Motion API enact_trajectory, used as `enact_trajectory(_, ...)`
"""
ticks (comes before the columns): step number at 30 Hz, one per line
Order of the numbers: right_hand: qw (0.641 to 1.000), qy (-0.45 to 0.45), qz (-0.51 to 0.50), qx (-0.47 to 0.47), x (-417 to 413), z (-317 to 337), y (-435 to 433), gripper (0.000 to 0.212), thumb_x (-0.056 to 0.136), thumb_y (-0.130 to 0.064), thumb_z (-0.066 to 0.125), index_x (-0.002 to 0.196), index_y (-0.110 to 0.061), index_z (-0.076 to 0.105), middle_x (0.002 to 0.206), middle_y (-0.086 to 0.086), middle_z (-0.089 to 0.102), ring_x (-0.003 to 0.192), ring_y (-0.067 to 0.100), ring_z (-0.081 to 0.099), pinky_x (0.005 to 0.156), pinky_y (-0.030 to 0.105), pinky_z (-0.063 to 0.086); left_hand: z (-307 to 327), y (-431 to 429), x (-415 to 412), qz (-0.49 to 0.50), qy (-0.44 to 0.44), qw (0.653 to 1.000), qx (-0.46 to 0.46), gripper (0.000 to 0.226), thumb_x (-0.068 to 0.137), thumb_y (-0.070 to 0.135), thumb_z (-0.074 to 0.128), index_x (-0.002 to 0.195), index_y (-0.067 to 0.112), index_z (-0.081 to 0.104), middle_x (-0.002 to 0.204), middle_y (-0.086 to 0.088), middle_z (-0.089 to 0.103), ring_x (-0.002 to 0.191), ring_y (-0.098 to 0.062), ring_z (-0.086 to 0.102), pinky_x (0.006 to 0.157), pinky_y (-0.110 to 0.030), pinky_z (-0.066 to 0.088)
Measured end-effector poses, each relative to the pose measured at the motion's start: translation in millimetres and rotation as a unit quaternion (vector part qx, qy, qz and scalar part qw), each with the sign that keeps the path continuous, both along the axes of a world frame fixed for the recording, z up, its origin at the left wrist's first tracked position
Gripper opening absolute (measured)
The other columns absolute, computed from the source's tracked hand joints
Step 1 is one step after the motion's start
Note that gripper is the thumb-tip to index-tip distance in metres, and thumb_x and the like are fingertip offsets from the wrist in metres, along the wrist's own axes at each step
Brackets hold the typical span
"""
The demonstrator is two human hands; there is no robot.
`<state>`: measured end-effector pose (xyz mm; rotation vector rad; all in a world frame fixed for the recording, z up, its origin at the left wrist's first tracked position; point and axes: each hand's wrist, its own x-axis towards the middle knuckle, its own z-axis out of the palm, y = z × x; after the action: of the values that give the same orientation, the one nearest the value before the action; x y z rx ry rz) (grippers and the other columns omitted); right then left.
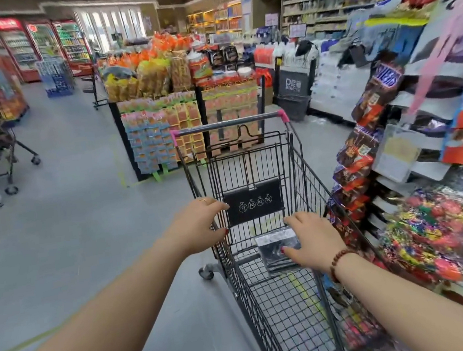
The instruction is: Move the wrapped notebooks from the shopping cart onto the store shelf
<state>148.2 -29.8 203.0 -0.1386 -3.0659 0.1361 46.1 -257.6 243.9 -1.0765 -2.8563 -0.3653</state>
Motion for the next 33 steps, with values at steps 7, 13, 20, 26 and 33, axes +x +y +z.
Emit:
enact_trajectory(7,0.998,-0.005,-0.059,-0.003,-75.4,-21.9,-14.4,0.062,0.085,-0.053,0.053,0.138,-0.024,0.038,0.136,-0.003,0.046,0.126,0.017,0.041,0.107,0.035,0.035,-22.0,4.1,-87.9,-0.057,-0.01,0.998,-0.019,0.055,0.087,0.037,0.059,0.138,0.024,0.044,0.139,-0.001,0.048,0.129,-0.019,0.041,0.102,-0.03,0.035)
enact_trajectory(13,0.989,-0.029,-0.142,-0.021,-125.5,-35.8,-34.8,0.06,0.087,-0.05,0.053,0.137,-0.023,0.038,0.134,-0.002,0.047,0.123,0.016,0.042,0.105,0.032,0.035,-37.1,8.1,-162.2,-0.147,-0.027,0.988,-0.044,0.056,0.086,0.039,0.059,0.138,0.023,0.044,0.138,0.0,0.049,0.129,-0.021,0.042,0.108,-0.035,0.036)
enact_trajectory(20,0.971,-0.046,-0.233,-0.026,-156.1,-51.3,-28.7,0.058,0.085,-0.048,0.054,0.136,-0.023,0.041,0.132,-0.001,0.049,0.123,0.018,0.044,0.102,0.036,0.038,-55.2,37.0,-236.3,-0.215,-0.052,0.974,-0.049,0.056,0.088,0.037,0.057,0.139,0.022,0.042,0.14,-0.004,0.047,0.131,-0.022,0.039,0.107,-0.036,0.036)
enact_trajectory(26,0.955,-0.075,-0.285,-0.033,-172.7,-87.2,6.0,0.051,0.083,-0.05,0.053,0.126,-0.023,0.047,0.122,0.0,0.052,0.11,0.019,0.048,0.09,0.034,0.043,-89.1,94.0,-274.9,-0.263,-0.081,0.958,-0.079,0.056,0.086,0.039,0.057,0.138,0.023,0.043,0.138,-0.004,0.049,0.127,-0.022,0.042,0.106,-0.04,0.038)
enact_trajectory(33,0.933,-0.08,-0.343,-0.078,-201.7,-138.4,64.6,0.048,0.085,-0.047,0.051,0.125,-0.021,0.045,0.121,0.002,0.052,0.111,0.021,0.048,0.089,0.035,0.045,-127.2,179.3,-312.5,-0.298,-0.109,0.939,-0.133,0.053,0.087,0.037,0.056,0.137,0.023,0.044,0.132,-0.002,0.049,0.125,-0.021,0.042,0.103,-0.034,0.039)
